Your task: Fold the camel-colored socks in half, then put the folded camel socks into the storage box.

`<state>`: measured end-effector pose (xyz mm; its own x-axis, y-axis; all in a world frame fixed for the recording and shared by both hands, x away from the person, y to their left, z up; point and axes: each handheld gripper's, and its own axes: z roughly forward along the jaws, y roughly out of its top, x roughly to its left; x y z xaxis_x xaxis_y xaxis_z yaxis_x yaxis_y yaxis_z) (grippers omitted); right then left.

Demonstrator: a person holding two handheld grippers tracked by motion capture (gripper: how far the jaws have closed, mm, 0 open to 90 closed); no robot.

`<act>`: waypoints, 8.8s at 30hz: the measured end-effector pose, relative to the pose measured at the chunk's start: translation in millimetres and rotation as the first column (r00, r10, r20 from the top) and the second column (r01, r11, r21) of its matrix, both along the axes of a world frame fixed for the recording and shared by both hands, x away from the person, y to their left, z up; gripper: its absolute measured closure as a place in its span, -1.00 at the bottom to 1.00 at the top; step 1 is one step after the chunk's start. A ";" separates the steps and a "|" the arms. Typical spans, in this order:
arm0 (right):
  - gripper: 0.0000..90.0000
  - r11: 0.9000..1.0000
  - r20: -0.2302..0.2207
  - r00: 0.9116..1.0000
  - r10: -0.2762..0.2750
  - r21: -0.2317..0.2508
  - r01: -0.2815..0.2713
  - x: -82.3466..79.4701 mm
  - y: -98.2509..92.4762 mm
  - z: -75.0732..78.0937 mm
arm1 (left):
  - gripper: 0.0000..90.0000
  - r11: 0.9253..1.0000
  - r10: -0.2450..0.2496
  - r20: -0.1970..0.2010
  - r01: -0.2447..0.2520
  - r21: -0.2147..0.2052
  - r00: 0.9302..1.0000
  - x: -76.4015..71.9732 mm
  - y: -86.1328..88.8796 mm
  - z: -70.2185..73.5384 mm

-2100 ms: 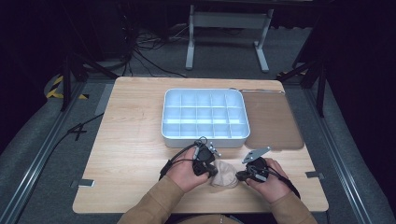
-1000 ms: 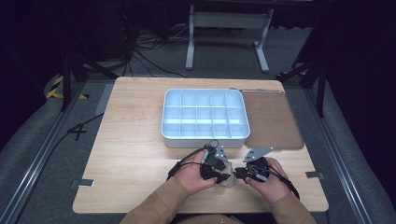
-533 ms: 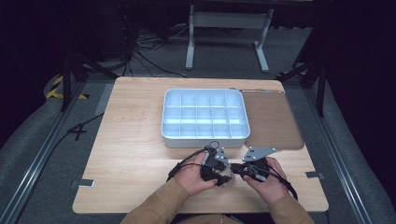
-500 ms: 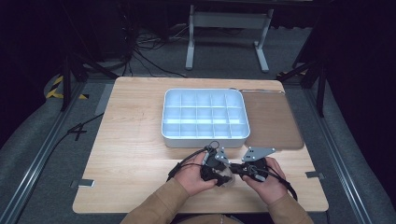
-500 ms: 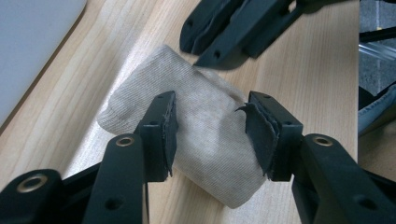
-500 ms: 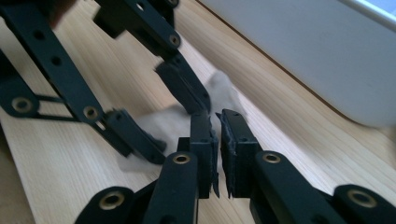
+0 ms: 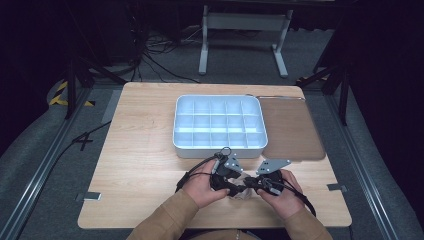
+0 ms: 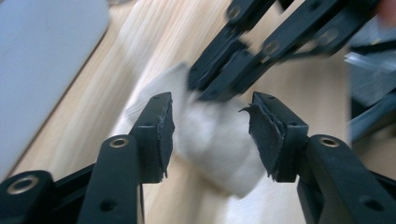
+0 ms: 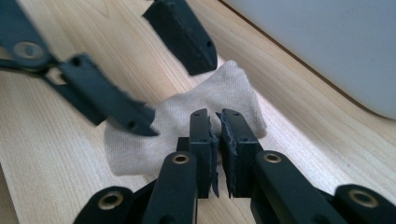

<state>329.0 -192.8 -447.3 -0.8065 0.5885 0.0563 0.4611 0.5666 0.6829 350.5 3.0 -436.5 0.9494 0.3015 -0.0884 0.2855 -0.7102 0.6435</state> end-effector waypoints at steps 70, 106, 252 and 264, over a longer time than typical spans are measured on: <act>0.69 0.994 -0.187 0.982 0.006 0.112 0.016 8.9 -1.1 23.2 | -0.20 0.970 0.221 -0.029 -0.217 0.112 0.975 -8.7 87.4 15.6; 0.67 0.995 -0.047 0.998 -0.042 0.089 0.046 53.2 -14.0 89.7 | -0.27 0.943 0.326 -0.022 -0.323 0.081 0.945 -0.6 128.0 25.1; 0.27 1.000 0.028 1.000 -0.013 0.023 0.012 71.3 -62.5 96.6 | -0.23 0.906 0.422 -0.047 -0.421 0.035 0.905 -6.3 162.2 22.2; 0.23 0.995 0.078 0.997 -0.012 0.099 0.004 38.4 -86.4 81.0 | -0.18 0.904 0.427 -0.057 -0.428 0.005 0.902 -6.1 165.2 27.1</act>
<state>367.4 -279.2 -366.3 -0.8062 0.5895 0.0510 0.4079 0.4912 0.7696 344.4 168.2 -409.4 0.7228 0.6765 -0.1407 0.5958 -0.5071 0.6227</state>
